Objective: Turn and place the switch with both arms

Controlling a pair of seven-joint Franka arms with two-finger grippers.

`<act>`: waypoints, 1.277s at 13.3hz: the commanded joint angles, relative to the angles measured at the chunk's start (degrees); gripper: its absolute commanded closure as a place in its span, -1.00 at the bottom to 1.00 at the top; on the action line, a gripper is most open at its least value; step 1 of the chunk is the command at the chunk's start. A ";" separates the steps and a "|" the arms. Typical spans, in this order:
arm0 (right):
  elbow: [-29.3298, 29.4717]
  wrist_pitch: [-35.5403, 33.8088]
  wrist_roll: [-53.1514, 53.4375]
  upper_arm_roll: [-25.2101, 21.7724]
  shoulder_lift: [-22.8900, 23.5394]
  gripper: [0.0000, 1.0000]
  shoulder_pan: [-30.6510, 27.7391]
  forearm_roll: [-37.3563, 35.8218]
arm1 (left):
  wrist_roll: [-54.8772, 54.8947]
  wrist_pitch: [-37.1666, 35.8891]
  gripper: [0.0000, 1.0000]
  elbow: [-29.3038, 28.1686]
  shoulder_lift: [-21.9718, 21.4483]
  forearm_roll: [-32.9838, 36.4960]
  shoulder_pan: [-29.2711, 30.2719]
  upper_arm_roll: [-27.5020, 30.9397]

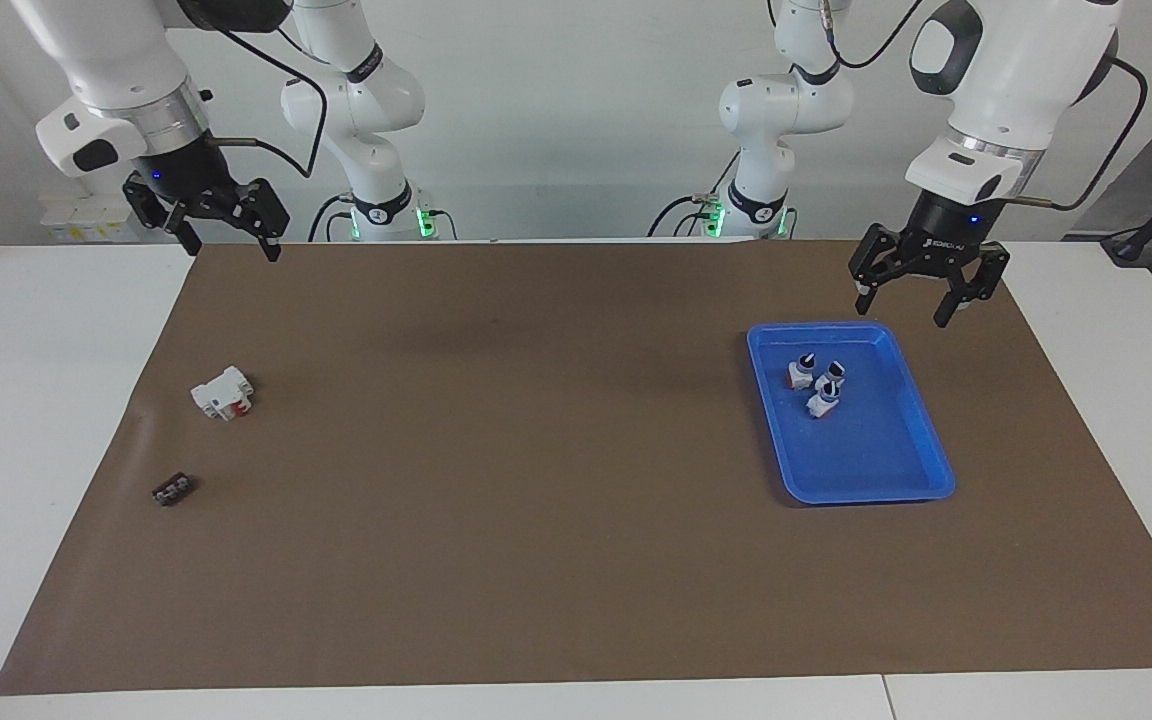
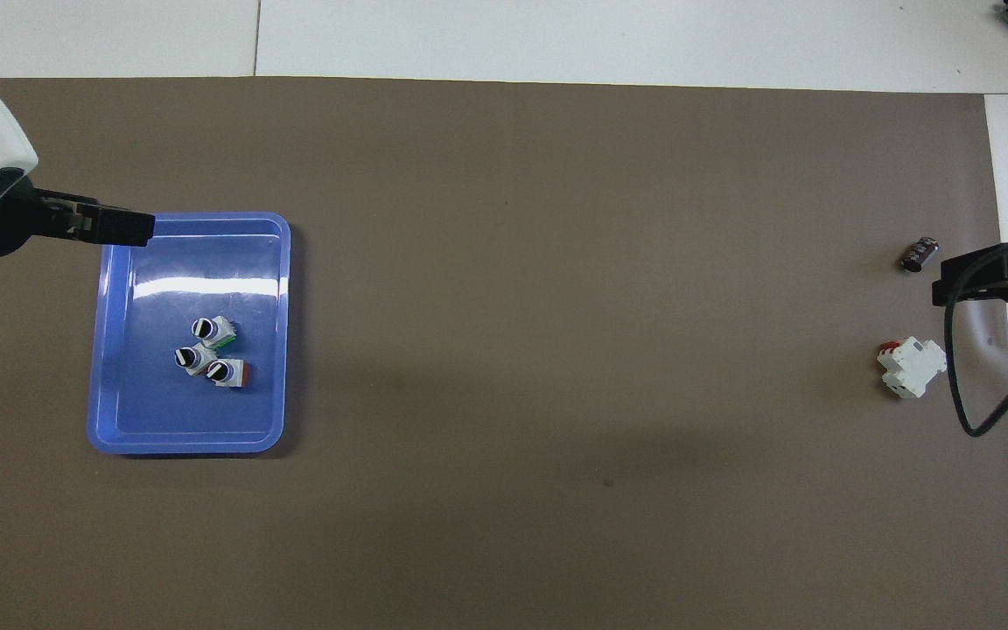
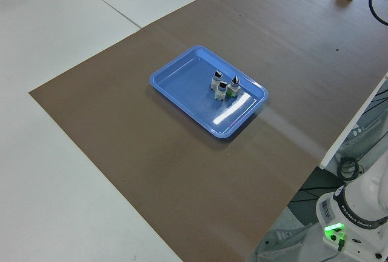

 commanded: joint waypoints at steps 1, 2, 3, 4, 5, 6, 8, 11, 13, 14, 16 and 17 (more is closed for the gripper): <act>-0.63 -0.21 -1.50 0.84 -0.35 -1.00 -1.03 -0.37 | 0.62 -10.90 -1.00 8.58 3.43 2.67 -2.04 0.42; -0.63 -0.21 -1.42 0.84 -0.44 -1.00 -0.77 0.06 | 0.62 -14.16 -1.00 10.17 3.52 0.92 -1.95 0.86; -0.63 -0.30 -1.16 0.84 -0.79 -1.00 -0.25 -0.02 | 0.70 -16.37 -1.00 11.14 3.18 -1.45 -1.68 1.21; -0.63 -0.47 -1.24 0.93 -0.96 -1.00 -0.07 -0.02 | 0.36 -18.13 -1.00 10.54 2.22 -3.38 -1.42 1.56; -0.63 -0.47 -1.24 0.93 -0.96 -1.00 -0.07 -0.02 | 0.09 -20.41 -1.00 9.67 1.16 -3.40 -1.42 2.09; -0.63 -0.47 -1.24 0.85 -0.96 -1.00 -0.15 0.07 | -0.09 -22.43 -1.00 9.57 0.63 -3.40 -1.51 2.18; -0.63 -0.56 -1.24 0.84 -0.96 -1.00 -0.24 0.07 | -0.26 -25.35 -1.00 9.14 0.01 -3.32 -2.21 3.58; -0.63 -0.47 -1.15 0.93 -0.96 -1.00 -0.15 0.07 | -0.44 -26.05 -1.00 8.69 -0.25 -2.53 -2.65 3.94; -0.63 -0.47 -1.24 0.84 -0.96 -1.00 -0.15 0.07 | -0.44 -26.59 -1.00 8.95 -0.25 -2.09 -4.23 6.13; -0.63 -0.56 -1.24 0.84 -0.96 -1.00 -0.15 0.07 | -0.44 -26.59 -1.00 9.22 -0.08 -2.09 -4.06 6.14; -0.63 -0.47 -1.24 0.84 -0.96 -1.00 -0.15 0.07 | -0.44 -26.59 -1.00 9.31 0.10 -2.00 -3.70 5.87; -0.63 -0.47 -1.24 0.84 -0.96 -1.00 -0.15 -0.02 | -0.44 -26.50 -1.00 9.31 0.10 -1.82 -3.53 5.78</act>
